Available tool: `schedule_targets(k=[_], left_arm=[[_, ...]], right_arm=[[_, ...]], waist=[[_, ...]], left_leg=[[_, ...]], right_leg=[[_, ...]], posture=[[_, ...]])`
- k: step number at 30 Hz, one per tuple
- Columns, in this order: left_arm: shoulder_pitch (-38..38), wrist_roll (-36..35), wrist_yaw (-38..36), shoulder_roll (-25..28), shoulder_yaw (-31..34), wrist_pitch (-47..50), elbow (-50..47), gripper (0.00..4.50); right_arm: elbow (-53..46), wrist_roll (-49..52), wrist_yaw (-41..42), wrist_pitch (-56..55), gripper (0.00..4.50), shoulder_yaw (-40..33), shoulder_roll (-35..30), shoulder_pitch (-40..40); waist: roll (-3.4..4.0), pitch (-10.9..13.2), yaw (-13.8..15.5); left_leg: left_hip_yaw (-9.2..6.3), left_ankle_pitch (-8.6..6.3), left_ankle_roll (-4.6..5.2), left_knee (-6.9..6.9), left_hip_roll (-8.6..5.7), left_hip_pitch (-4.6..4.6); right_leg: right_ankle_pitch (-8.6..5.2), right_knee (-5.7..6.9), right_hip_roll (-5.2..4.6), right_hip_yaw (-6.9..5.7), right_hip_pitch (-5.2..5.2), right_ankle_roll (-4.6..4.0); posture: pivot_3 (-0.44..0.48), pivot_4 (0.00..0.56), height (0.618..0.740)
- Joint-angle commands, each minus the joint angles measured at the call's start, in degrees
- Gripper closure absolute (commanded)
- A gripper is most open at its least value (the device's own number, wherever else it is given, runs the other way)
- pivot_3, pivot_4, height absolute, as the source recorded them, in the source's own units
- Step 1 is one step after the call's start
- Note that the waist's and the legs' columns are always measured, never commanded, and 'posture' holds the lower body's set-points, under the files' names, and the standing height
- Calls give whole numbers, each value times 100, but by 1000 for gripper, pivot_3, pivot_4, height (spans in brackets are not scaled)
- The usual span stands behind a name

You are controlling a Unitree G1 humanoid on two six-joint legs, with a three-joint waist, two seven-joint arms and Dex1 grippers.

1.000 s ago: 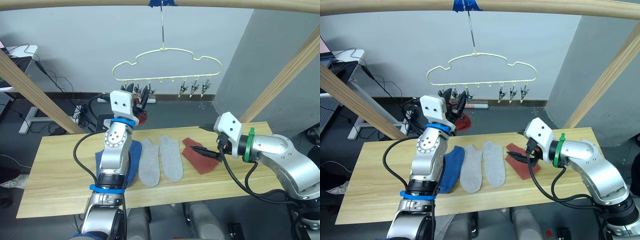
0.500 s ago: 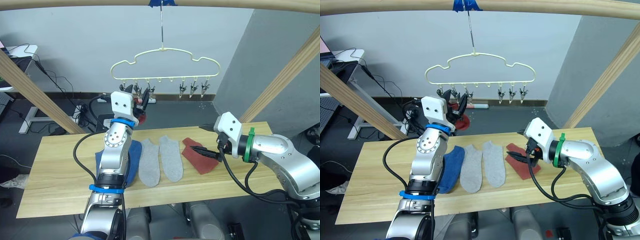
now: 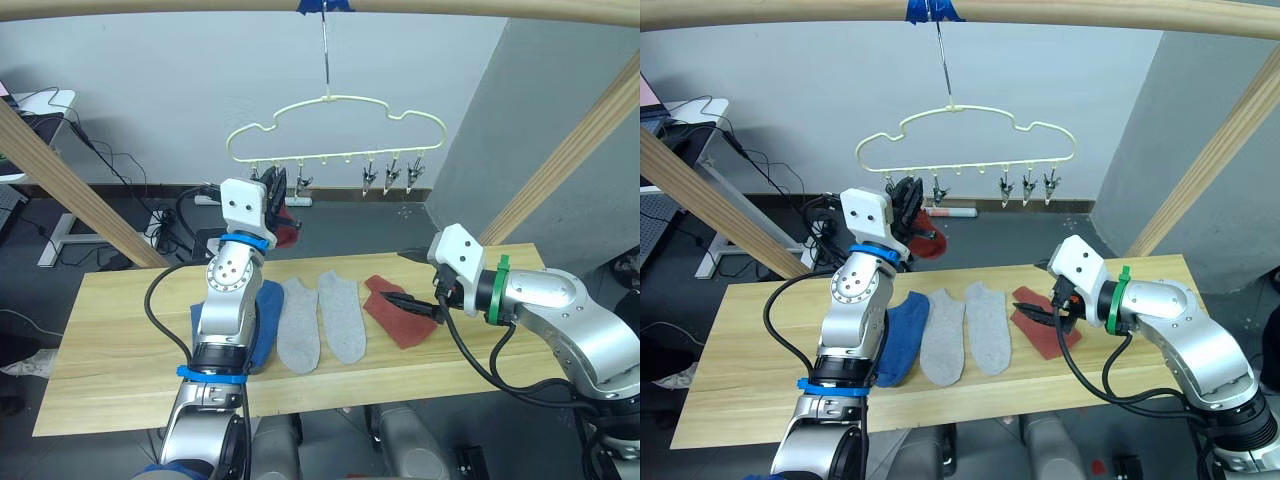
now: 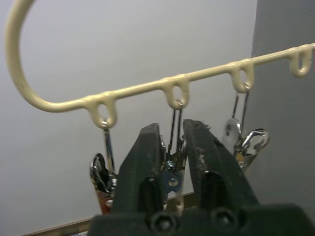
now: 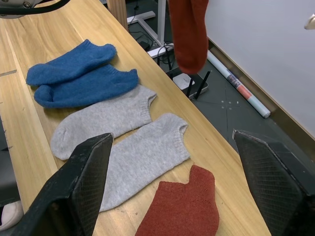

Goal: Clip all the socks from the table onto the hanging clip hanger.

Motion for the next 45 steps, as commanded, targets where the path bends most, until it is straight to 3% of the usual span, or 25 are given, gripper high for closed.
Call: schedule_targets(k=[1,7,9,15,22,29,32,42,45], left_arm=[[-16,17,-53,53,-11,-118,-185,4497],[33,-12,-157,117,-22,-29,-325,4497],[45,-73,-236,145,-29,63,-403,4500],[92,-218,-514,244,-50,325,-619,4500],[47,-517,-707,244,0,748,-836,4500],[45,-934,-1050,360,-5,1294,-1117,4500],[12,-1056,-1173,448,34,1473,-1190,4500],[-31,-1691,-1566,676,152,2204,-1477,4500],[-67,-1857,-1621,737,202,2401,-1541,4500]], right_arm=[[-122,16,-2,-125,406,-75,-31,-29],[114,-199,-268,-54,406,95,78,207],[346,-428,-598,-62,52,233,260,415],[1539,-1381,-1606,-699,12,815,1120,676],[3356,-2111,-1791,-2059,12,1245,1836,191],[4721,-2212,-1659,-2420,12,1100,2227,-321],[4909,-2176,-1560,-2465,816,1030,2319,-384],[4555,-2263,-1429,-2710,4281,1015,2516,-462],[4099,-2207,-1315,-2661,4454,1042,2586,-604]], waist=[[0,0,0],[0,0,1],[-1,0,2],[0,0,-1],[0,1,-2],[0,1,12],[0,1,15],[1,1,17],[2,2,17]], left_leg=[[0,0,0,0,0,0],[0,0,0,0,0,0],[-1,0,0,0,0,0],[3,0,0,0,1,0],[3,0,0,1,1,2],[1,0,0,-1,1,1],[0,0,0,0,1,1],[-2,0,0,0,1,1],[-4,0,0,0,2,1]], right_leg=[[0,0,0,0,0,0],[0,0,0,-1,0,0],[0,0,0,-1,0,0],[0,3,0,2,-2,0],[1,6,1,2,-2,1],[1,3,0,1,-1,0],[1,5,1,0,-1,0],[1,6,0,-1,-1,0],[1,7,1,-1,-1,0]], posture=[[-232,284,740],[-228,281,740],[-226,283,740],[-219,285,740],[-196,287,740],[-177,284,740],[-167,282,740],[-165,279,740],[-168,279,740]])
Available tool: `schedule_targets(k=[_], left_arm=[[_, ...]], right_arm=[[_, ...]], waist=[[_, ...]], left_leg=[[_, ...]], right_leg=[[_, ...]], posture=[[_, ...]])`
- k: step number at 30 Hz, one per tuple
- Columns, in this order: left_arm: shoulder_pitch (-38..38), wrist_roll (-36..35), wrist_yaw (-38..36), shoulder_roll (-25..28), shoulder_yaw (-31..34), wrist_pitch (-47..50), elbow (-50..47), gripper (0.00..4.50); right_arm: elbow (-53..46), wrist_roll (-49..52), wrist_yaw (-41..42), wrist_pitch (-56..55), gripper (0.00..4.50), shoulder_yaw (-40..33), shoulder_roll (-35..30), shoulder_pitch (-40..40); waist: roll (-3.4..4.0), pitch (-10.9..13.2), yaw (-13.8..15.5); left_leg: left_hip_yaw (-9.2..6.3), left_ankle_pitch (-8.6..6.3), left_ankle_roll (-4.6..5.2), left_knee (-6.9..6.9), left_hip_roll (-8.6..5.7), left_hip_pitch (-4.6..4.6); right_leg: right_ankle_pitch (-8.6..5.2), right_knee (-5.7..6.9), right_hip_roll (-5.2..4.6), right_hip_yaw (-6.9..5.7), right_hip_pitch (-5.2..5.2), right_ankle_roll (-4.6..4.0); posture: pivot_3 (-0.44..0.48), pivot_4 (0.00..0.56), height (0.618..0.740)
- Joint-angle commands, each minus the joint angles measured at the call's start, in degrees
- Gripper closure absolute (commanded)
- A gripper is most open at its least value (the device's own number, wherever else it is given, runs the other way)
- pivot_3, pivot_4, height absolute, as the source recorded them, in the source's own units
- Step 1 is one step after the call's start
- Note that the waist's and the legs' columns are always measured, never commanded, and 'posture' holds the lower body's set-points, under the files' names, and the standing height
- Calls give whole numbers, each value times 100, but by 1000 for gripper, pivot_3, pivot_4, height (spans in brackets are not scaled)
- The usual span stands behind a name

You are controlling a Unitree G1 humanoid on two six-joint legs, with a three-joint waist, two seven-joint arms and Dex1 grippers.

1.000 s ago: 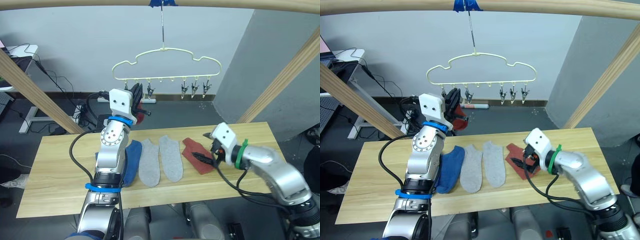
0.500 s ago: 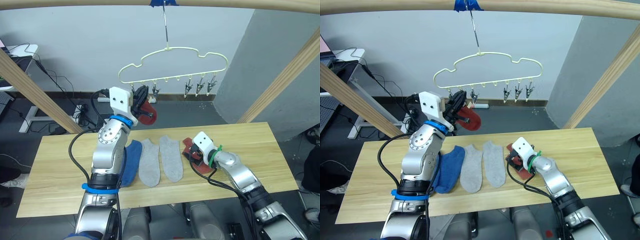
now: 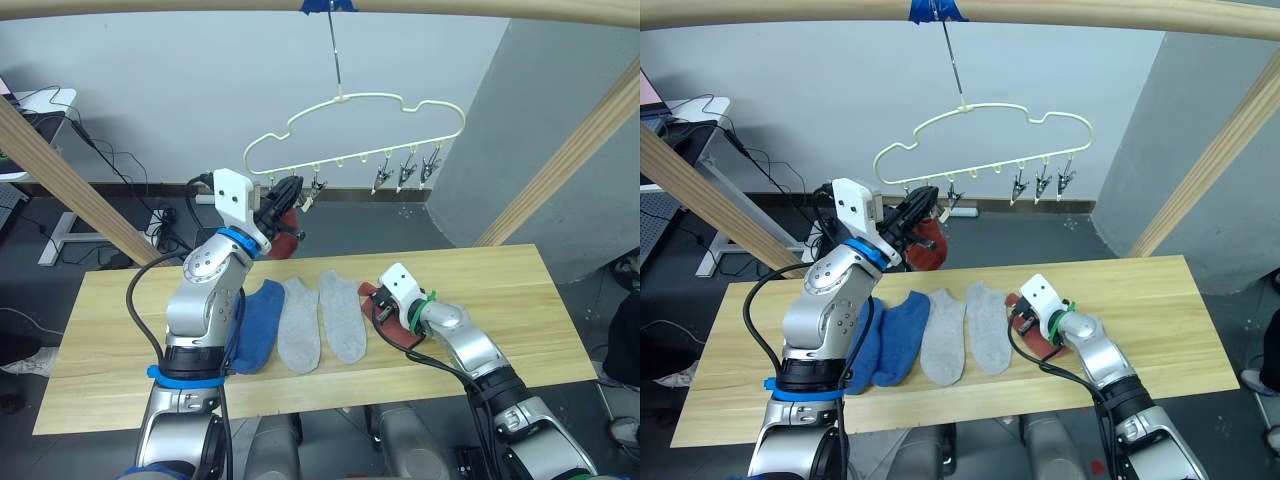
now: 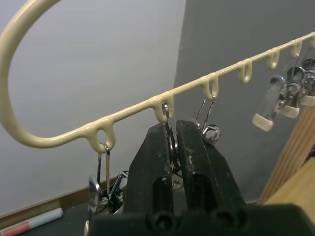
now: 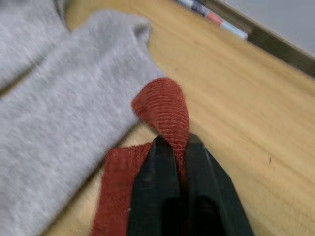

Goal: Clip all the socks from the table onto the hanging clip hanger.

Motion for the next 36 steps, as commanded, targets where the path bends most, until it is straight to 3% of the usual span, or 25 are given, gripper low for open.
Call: schedule_targets(k=[1,9,19,36], left_arm=[[-167,-285,-134,67,110,151,-370,4500],[-268,-739,-132,157,271,696,-530,4500],[-199,-872,-89,106,293,966,-751,4500],[-86,-979,-63,107,322,1183,-864,4500]], right_arm=[[-727,61,156,-60,4454,-18,115,-264],[-1177,535,180,12,4454,-236,888,-798],[-632,985,63,-67,4454,-581,1617,-1119],[-441,1225,57,-398,4454,-839,1877,-1262]], waist=[[1,0,-1],[4,3,9],[4,3,26],[4,4,33]], left_leg=[[-1,0,0,0,0,0],[-12,0,0,-1,2,-1],[-17,0,0,0,-1,-7],[-18,0,-1,0,0,-9]], right_leg=[[0,1,0,0,0,0],[2,3,3,-9,0,-4],[16,1,-2,-18,0,-27],[17,3,-3,-19,-2,-29]], posture=[[-169,280,740],[-167,278,740],[-158,268,740],[-158,258,740]])
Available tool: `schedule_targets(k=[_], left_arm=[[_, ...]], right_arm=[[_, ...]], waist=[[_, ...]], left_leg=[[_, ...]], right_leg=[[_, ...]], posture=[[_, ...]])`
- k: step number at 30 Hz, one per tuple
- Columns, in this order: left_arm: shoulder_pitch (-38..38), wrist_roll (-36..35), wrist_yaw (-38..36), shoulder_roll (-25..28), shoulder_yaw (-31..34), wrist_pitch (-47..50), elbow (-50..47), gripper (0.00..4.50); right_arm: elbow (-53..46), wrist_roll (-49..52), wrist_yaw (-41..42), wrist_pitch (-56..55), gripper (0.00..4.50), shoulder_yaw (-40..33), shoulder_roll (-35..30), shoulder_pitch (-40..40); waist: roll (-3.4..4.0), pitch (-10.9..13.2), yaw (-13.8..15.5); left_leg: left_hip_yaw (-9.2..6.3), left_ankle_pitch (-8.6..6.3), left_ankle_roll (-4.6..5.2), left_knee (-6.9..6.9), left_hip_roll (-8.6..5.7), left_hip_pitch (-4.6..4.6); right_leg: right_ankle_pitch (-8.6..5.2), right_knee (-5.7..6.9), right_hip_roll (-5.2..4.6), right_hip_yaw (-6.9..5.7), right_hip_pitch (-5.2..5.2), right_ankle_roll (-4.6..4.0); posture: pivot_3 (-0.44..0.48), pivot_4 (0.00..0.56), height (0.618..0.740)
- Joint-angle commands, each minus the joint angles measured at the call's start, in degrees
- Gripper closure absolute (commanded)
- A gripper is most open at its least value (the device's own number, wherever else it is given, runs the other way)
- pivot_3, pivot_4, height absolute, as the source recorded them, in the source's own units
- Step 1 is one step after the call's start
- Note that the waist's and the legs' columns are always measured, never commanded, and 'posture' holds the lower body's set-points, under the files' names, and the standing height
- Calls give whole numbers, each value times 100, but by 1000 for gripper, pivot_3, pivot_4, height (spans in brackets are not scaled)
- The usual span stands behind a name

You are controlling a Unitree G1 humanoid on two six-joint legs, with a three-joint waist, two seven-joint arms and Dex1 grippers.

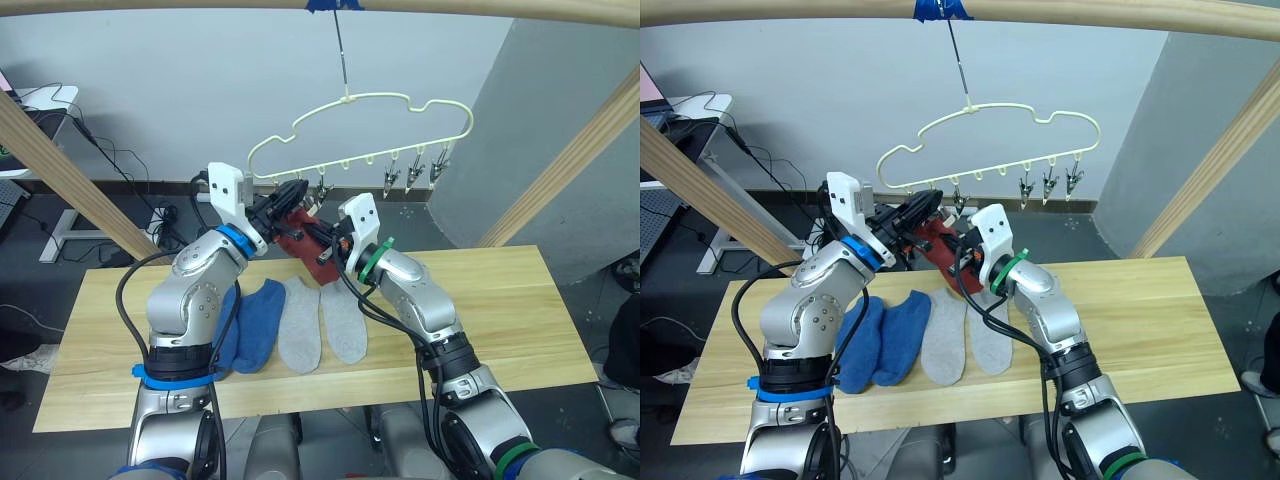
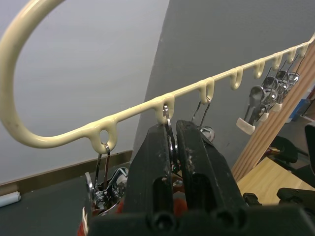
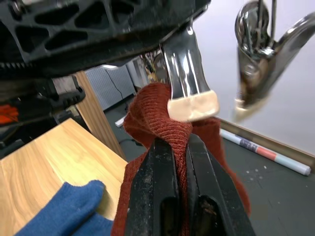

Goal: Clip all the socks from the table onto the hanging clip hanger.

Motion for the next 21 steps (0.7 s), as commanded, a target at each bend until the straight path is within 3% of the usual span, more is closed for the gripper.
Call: schedule_targets(k=[1,5,14,21], left_arm=[[-20,-232,-26,4,78,45,-412,4500],[-1,-324,62,-28,144,177,-428,4500],[61,-584,89,36,189,466,-534,1708],[355,-892,27,313,286,824,-848,1708]], right_arm=[[-154,115,-16,-178,4454,-107,71,-95],[-129,130,-41,-205,4454,-118,86,-112],[-17,101,-119,-318,4500,-139,119,-164],[79,60,-140,-342,4500,-123,139,-234]], waist=[[0,0,0],[0,0,-1],[0,0,-5],[0,0,-20]], left_leg=[[0,0,0,0,0,0],[0,0,0,0,0,0],[-1,0,0,1,0,1],[-1,0,0,1,2,2]], right_leg=[[0,0,0,0,0,0],[0,0,0,-1,0,0],[0,5,0,0,0,0],[0,5,1,-1,0,0]], posture=[[-158,258,740],[-157,259,740],[-156,262,740],[-152,261,740]])
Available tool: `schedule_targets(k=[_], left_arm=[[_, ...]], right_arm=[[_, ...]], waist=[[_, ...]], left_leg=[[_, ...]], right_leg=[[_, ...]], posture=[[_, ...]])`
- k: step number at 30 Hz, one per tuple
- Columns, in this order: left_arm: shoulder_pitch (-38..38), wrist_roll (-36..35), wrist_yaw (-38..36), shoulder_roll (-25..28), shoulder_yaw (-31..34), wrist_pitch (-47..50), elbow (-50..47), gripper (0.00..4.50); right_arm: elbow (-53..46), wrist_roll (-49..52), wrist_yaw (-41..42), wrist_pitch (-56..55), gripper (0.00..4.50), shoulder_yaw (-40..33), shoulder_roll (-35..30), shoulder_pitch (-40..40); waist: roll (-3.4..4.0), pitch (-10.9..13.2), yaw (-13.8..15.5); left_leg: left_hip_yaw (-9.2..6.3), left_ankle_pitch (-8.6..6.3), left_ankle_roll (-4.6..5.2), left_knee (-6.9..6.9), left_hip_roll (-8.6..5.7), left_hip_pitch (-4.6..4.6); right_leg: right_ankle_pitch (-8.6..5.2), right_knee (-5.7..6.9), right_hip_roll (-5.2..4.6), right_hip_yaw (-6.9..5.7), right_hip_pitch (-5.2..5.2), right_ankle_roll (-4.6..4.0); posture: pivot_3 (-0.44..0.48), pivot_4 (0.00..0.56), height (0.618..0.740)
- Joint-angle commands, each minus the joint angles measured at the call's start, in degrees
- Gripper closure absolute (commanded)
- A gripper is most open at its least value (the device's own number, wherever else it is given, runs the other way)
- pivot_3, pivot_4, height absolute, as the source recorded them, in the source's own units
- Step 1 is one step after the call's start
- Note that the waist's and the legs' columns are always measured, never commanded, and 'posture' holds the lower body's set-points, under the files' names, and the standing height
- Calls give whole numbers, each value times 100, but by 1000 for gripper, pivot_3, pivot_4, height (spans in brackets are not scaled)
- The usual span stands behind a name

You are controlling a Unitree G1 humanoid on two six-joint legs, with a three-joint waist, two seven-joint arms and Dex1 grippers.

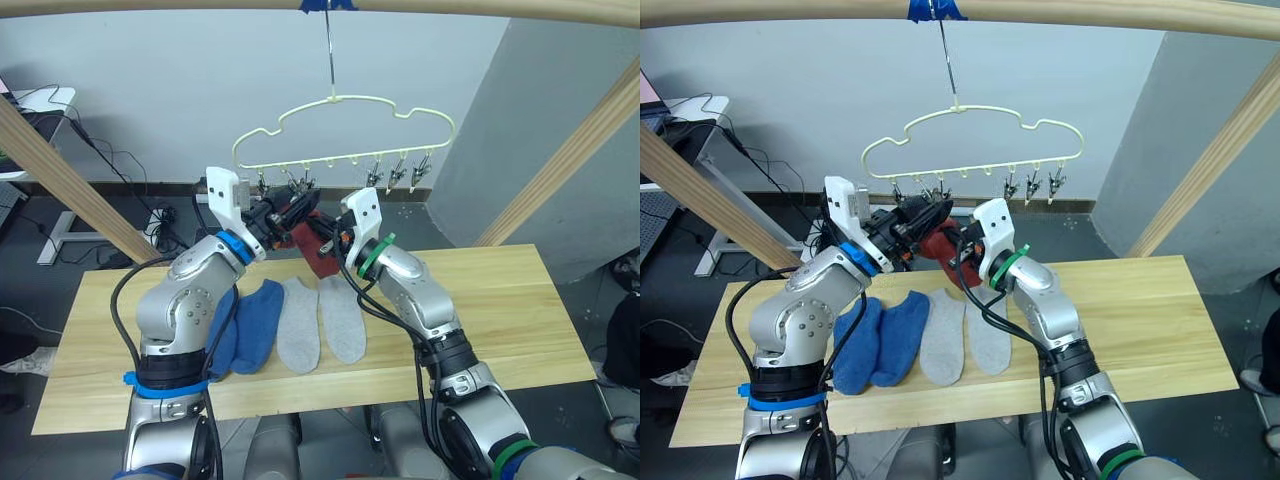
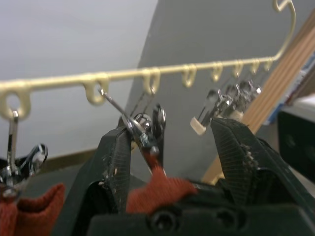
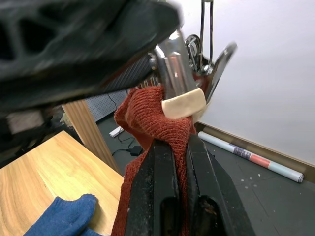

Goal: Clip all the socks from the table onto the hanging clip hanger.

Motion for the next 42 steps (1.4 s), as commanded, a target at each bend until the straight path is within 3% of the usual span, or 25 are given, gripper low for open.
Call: schedule_targets(k=[1,3,7,13,16,22,29,33,42], left_arm=[[115,-211,-51,183,187,109,-384,1708],[155,-224,-32,244,207,131,-417,1708],[184,-156,-40,323,172,67,-438,1684],[293,257,-83,379,29,-362,-498,1684],[386,609,-107,393,-103,-773,-518,1684],[718,1392,-170,331,-522,-1792,-583,1684],[933,2428,543,-330,-956,-2865,-474,1684],[960,2835,864,-738,-1183,-3182,-226,1684],[821,3298,1421,-1252,-1249,-3577,317,1684]], right_arm=[[-65,10,-5,-126,4500,9,50,-114],[-73,-50,13,-123,4500,68,17,-108],[-152,-178,159,-67,3404,280,-131,-48],[-576,-782,529,161,1213,993,-819,114],[-1244,-1091,777,320,156,1271,-1414,276],[-2861,-693,1327,1096,156,812,-2462,670],[-4151,372,1875,1947,156,-478,-3638,968],[-4434,725,1774,2351,156,-854,-3889,943],[-4625,863,1475,2714,156,-956,-4065,999]], waist=[[0,0,0],[0,0,1],[0,0,12],[0,0,13],[0,0,23],[0,0,52],[1,2,75],[0,2,51],[-3,5,-30]], left_leg=[[0,0,0,0,0,0],[0,0,0,0,0,0],[-1,0,0,1,-1,1],[0,0,0,1,-1,0],[1,0,0,1,-2,0],[2,0,0,1,-2,1],[10,0,0,5,-3,2],[14,0,1,7,-3,4],[18,0,1,6,-3,5]], right_leg=[[0,0,0,1,0,0],[0,0,0,0,0,0],[0,1,0,-1,0,0],[0,-1,0,0,0,0],[0,-2,-1,0,0,0],[-1,-3,-2,2,0,1],[-3,-6,-3,11,4,4],[-4,-5,-1,15,4,6],[-16,-6,0,20,4,26]], posture=[[-149,262,740],[-147,262,740],[-145,263,740],[-150,266,740],[-152,268,740],[-159,273,740],[-205,281,740],[-234,291,740],[-258,301,740]])
